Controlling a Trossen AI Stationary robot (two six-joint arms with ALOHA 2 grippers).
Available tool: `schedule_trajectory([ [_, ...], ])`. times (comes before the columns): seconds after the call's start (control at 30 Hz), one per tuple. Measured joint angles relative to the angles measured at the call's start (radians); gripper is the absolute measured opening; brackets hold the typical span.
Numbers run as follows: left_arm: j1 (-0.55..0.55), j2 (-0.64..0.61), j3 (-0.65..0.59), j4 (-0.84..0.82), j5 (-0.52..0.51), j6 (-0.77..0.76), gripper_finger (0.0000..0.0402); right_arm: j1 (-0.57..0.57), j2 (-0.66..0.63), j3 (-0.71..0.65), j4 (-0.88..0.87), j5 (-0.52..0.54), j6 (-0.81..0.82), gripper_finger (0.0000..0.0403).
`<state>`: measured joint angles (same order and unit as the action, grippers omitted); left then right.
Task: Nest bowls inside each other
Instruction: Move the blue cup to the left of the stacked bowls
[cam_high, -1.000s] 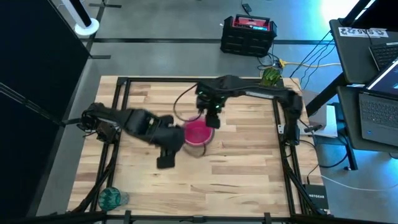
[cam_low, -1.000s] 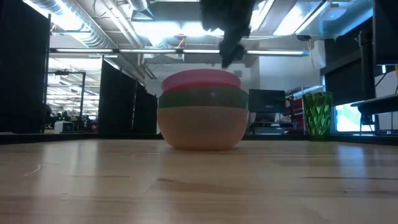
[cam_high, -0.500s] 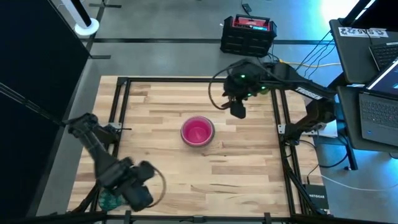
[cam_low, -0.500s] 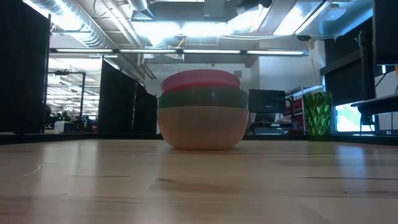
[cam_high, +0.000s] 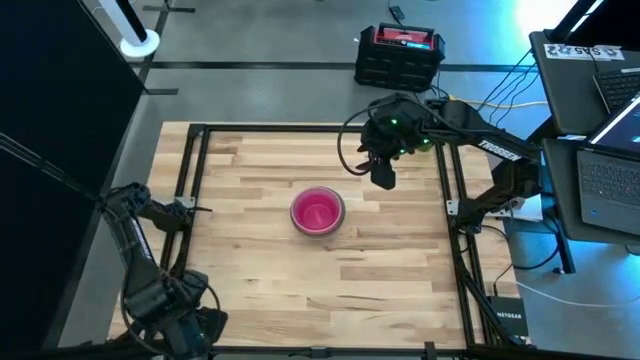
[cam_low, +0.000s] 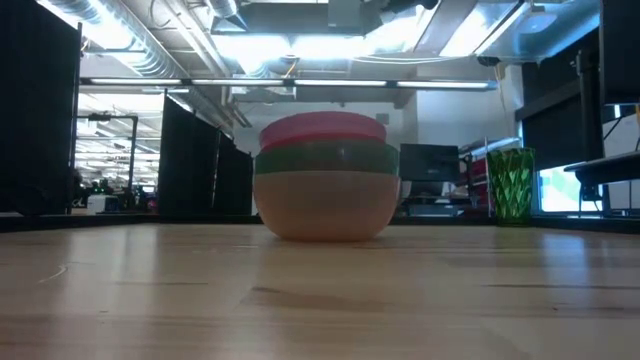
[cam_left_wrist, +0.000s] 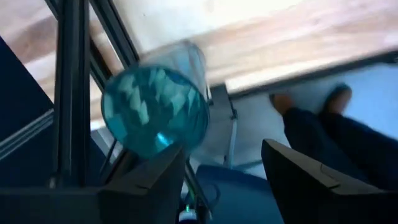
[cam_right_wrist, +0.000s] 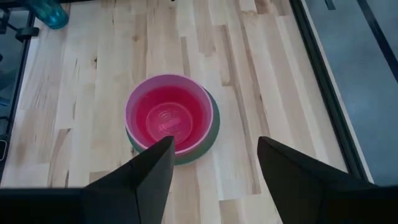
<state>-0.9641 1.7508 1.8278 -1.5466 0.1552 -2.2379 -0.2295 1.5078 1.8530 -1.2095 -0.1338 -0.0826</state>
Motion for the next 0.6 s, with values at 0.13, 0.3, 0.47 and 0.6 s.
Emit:
schedule_trajectory([
  [0.13,0.004,-0.002,-0.044,0.02,0.001,-0.007,0.0198,0.0,0.0,0.0,0.0,0.0,0.003,0.0217],
  [0.3,0.001,0.0,-0.115,0.118,0.001,-0.007,0.0198,0.0,0.0,0.0,-0.005,-0.001,0.005,0.0217],
  [0.47,0.001,0.0,-0.156,0.15,0.001,-0.008,0.0198,0.0,0.0,0.0,-0.005,-0.002,0.004,0.0217],
  [0.6,-0.001,0.0,-0.192,0.186,0.008,-0.003,0.0197,0.0,0.0,0.0,-0.005,-0.003,0.002,0.0217],
])
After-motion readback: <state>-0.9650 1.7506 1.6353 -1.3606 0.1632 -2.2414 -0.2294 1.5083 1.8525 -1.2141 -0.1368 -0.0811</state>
